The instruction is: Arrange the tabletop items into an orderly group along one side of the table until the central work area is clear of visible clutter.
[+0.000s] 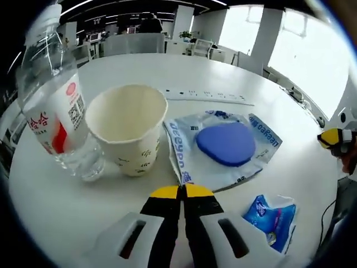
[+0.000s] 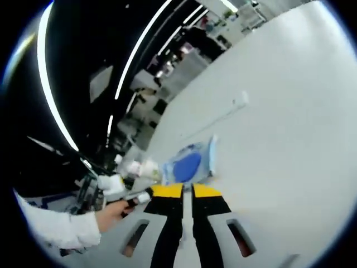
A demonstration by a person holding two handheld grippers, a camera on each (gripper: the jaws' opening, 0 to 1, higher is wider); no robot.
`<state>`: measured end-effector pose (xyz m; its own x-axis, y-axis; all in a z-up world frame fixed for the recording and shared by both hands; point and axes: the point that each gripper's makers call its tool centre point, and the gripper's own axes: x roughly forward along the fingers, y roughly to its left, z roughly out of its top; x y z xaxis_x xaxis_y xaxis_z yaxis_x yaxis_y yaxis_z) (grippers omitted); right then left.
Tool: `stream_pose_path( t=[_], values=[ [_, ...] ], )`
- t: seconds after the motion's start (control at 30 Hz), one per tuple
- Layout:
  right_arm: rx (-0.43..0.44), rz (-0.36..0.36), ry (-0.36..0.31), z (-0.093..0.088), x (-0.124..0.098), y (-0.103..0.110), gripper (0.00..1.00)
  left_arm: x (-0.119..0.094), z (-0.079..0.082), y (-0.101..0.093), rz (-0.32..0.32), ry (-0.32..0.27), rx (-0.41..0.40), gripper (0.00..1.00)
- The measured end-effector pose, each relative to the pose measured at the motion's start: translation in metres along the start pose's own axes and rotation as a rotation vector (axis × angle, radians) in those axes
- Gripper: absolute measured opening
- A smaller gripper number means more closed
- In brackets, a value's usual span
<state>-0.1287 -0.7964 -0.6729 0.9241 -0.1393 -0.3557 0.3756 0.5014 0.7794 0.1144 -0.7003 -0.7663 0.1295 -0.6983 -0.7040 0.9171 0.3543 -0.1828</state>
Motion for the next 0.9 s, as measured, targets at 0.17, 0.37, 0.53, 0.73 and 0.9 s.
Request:
stream_pose_path(
  t=[0.17,0.37,0.53,0.73,0.9],
  values=[
    [-0.003,-0.031,-0.007,-0.019,-0.045,-0.006,0.04,-0.012,0.005,0.000,0.031,-0.052,0.010,0.03],
    [0.018,-0.080,-0.042,-0.035,-0.074,-0.016,0.07,-0.036,0.008,-0.013,0.041,-0.116,-0.001,0.31],
    [-0.040,-0.034,-0.056,-0.023,-0.075,-0.002,0.14,-0.058,0.005,-0.024,0.034,-0.170,-0.059,0.46],
    [-0.091,-0.014,-0.100,-0.004,-0.085,0.007,0.27,-0.084,-0.007,-0.033,0.031,-0.193,-0.152,0.79],
    [-0.149,-0.039,-0.106,-0.004,-0.100,0.002,0.38,-0.107,-0.014,-0.036,0.053,-0.235,-0.179,0.95]
  ],
)
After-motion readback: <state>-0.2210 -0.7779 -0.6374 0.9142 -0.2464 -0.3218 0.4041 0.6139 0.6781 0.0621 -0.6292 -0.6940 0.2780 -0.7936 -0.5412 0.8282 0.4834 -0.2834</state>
